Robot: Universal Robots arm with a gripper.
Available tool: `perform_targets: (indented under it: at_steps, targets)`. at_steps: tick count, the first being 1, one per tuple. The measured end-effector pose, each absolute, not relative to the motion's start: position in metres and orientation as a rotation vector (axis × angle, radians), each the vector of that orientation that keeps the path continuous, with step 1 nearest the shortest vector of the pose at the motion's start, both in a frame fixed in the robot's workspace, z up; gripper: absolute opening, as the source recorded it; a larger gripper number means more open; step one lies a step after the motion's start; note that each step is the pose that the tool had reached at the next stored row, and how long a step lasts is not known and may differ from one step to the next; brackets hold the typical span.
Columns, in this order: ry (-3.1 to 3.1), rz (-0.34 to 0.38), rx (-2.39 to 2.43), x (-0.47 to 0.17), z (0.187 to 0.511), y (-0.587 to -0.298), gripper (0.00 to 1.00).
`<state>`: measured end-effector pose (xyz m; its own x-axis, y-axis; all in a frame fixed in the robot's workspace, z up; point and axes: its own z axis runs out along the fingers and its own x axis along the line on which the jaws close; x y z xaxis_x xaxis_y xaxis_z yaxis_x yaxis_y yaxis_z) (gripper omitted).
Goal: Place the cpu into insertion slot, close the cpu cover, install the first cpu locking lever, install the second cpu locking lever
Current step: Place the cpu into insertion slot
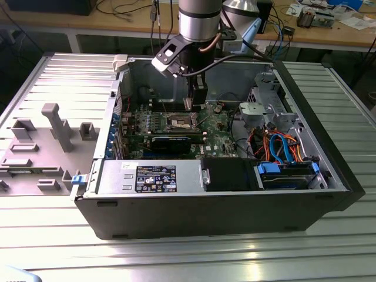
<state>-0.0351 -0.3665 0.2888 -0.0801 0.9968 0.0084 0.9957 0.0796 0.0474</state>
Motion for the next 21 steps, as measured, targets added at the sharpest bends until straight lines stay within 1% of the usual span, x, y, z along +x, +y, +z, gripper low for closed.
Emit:
perform_targets:
  at_steps: [21]
  targets:
    - [2.289,0.063,2.113,-0.0351,0.2809,-0.3657,0.54]
